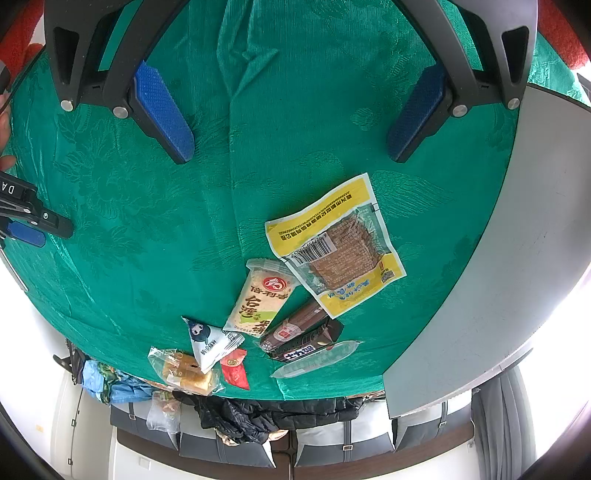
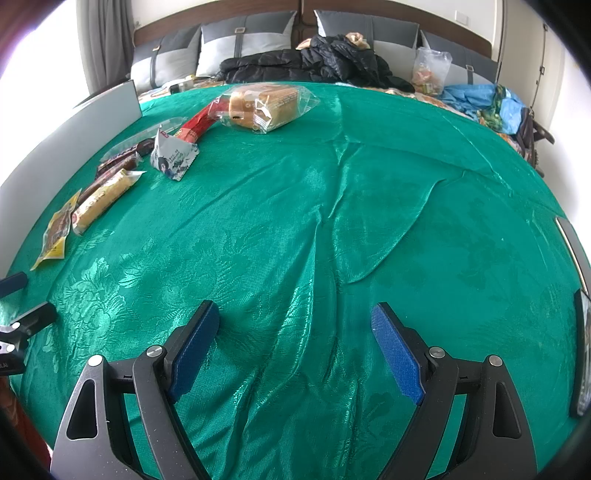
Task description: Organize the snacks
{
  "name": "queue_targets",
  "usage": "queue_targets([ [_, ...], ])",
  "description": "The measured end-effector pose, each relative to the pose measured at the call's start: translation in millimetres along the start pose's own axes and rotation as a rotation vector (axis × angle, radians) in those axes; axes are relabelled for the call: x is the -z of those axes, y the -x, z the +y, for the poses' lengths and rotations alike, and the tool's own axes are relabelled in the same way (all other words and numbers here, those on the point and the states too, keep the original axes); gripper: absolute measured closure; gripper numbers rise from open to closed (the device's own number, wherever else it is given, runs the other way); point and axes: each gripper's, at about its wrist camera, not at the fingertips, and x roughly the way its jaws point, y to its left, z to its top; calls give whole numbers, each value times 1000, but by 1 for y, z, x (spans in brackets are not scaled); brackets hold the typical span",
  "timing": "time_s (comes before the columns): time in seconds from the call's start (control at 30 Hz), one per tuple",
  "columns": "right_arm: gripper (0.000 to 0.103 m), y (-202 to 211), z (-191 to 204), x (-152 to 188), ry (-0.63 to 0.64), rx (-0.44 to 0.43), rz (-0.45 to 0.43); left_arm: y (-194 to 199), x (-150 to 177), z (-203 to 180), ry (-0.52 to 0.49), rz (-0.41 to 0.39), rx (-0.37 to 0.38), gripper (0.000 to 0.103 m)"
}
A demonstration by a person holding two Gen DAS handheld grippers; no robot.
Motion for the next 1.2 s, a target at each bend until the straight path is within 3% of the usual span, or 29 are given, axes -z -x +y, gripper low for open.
queue_targets([
  [0.37,16,0,0,0,0,-1,0,0,0,0,4,5,-1,0],
  [0.57,16,0,0,0,-1,-1,0,5,-1,6,11,51,0,0],
  [0.77,15,0,0,0,-1,-1,1,18,-11,53,199,25,7,0],
  [0.9,15,0,0,0,-1,-1,1,14,-29,68,235,28,11,1],
  [1.03,15,0,0,0,-1,-2,1,-5,-57,65,251,84,56,1],
  [1.2,15,0,0,0,-1,-2,1,-46,-80,67,322,174,-8,7],
])
